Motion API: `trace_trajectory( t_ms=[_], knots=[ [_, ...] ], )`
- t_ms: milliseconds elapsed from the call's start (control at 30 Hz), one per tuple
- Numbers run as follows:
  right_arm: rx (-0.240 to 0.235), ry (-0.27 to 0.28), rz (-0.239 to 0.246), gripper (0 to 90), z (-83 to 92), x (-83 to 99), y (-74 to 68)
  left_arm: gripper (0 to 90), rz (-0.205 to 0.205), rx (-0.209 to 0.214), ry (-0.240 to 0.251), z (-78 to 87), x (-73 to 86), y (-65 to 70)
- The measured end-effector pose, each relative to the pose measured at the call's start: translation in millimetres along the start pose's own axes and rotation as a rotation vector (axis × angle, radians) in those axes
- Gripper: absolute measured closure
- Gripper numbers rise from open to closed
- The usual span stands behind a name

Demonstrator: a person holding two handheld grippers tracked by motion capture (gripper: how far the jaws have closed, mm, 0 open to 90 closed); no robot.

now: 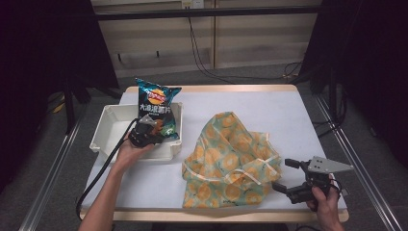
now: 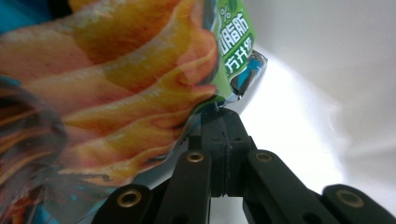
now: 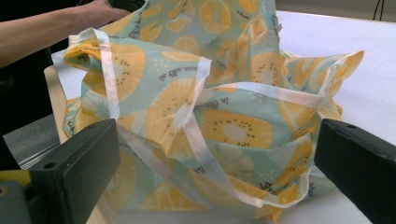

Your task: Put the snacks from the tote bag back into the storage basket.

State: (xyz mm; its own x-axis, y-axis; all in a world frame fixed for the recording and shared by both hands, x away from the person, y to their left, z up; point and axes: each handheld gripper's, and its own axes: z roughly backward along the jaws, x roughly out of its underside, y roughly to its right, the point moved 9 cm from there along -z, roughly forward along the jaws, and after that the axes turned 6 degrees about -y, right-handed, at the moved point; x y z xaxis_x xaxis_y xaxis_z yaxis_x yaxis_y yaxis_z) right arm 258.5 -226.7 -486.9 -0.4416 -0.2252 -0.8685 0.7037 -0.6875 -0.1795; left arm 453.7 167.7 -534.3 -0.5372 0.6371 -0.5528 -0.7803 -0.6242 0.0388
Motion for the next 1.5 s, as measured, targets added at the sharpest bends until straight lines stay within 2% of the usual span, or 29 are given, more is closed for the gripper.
trace_trajectory(
  t_ms=[33,100,133,200,367,400,567,767,800,867,933,1000,1067,1167,1233,1300,1367,1400,1500],
  knots=[
    [0.0,0.003,0.003,0.0,0.1,-0.2,0.6,89.2,0.003,0.005,0.009,2.8,-0.7,1.7],
    [0.002,0.003,-0.003,0.0,0.8,-0.1,0.5,88.7,0.019,0.034,0.058,8.6,-3.8,6.8],
    [0.001,0.005,0.002,0.0,1.0,-0.3,0.4,88.2,0.019,0.029,0.077,11.8,-4.8,8.5],
    [0.001,0.007,0.003,0.0,1.5,-0.5,0.1,87.7,0.009,0.023,0.078,16.6,-3.5,11.2],
    [0.004,0.012,0.003,0.0,3.2,-0.8,0.4,83.8,0.005,0.043,0.132,30.4,-3.1,21.5],
    [0.008,0.012,-0.001,0.0,3.6,-0.7,0.8,82.7,0.001,0.035,0.133,33.0,-2.4,22.5],
    [0.012,0.02,0.001,0.0,5.7,-1.3,1.1,76.8,0.007,0.064,0.221,51.5,-0.5,34.7],
    [0.028,0.036,-0.006,0.0,10.6,-2.4,2.5,61.8,0.006,0.026,0.279,74.7,8.6,45.5],
    [0.033,0.037,-0.007,0.0,11.5,-2.5,2.9,55.9,0.016,0.027,0.291,78.6,10.1,47.2],
    [0.038,0.042,0.0,0.0,13.0,-2.8,2.8,44.6,0.028,0.0,0.314,86.6,14.0,47.9],
    [0.042,0.047,-0.003,0.0,14.6,-3.0,2.0,39.5,0.035,-0.01,0.333,94.8,20.7,49.5],
    [0.049,0.052,0.0,0.0,16.6,-3.2,1.4,30.5,0.046,-0.036,0.347,100.2,26.9,50.6],
    [0.057,0.055,-0.001,0.0,18.7,-3.4,1.0,27.8,0.06,-0.042,0.372,105.9,33.8,53.9],
    [0.066,0.065,-0.007,0.0,21.8,-3.0,-0.8,19.1,0.079,-0.082,0.382,112.1,44.5,56.0],
    [0.077,0.072,-0.011,0.0,25.3,-1.1,-3.0,14.9,0.104,-0.089,0.393,115.7,51.8,59.3],
    [0.086,0.076,-0.007,0.0,30.4,2.1,-5.4,11.7,0.106,-0.109,0.391,116.8,58.8,63.6],
    [0.089,0.079,-0.014,0.0,34.8,4.9,-5.9,10.7,0.133,-0.099,0.416,118.0,63.5,70.1],
    [0.093,0.083,-0.012,0.0,37.1,5.6,-4.8,10.0,0.137,-0.096,0.424,117.8,66.2,74.6],
    [0.102,0.096,-0.026,0.0,41.5,5.3,-0.1,9.3,0.12,-0.134,0.429,115.7,76.0,86.2]
  ],
)
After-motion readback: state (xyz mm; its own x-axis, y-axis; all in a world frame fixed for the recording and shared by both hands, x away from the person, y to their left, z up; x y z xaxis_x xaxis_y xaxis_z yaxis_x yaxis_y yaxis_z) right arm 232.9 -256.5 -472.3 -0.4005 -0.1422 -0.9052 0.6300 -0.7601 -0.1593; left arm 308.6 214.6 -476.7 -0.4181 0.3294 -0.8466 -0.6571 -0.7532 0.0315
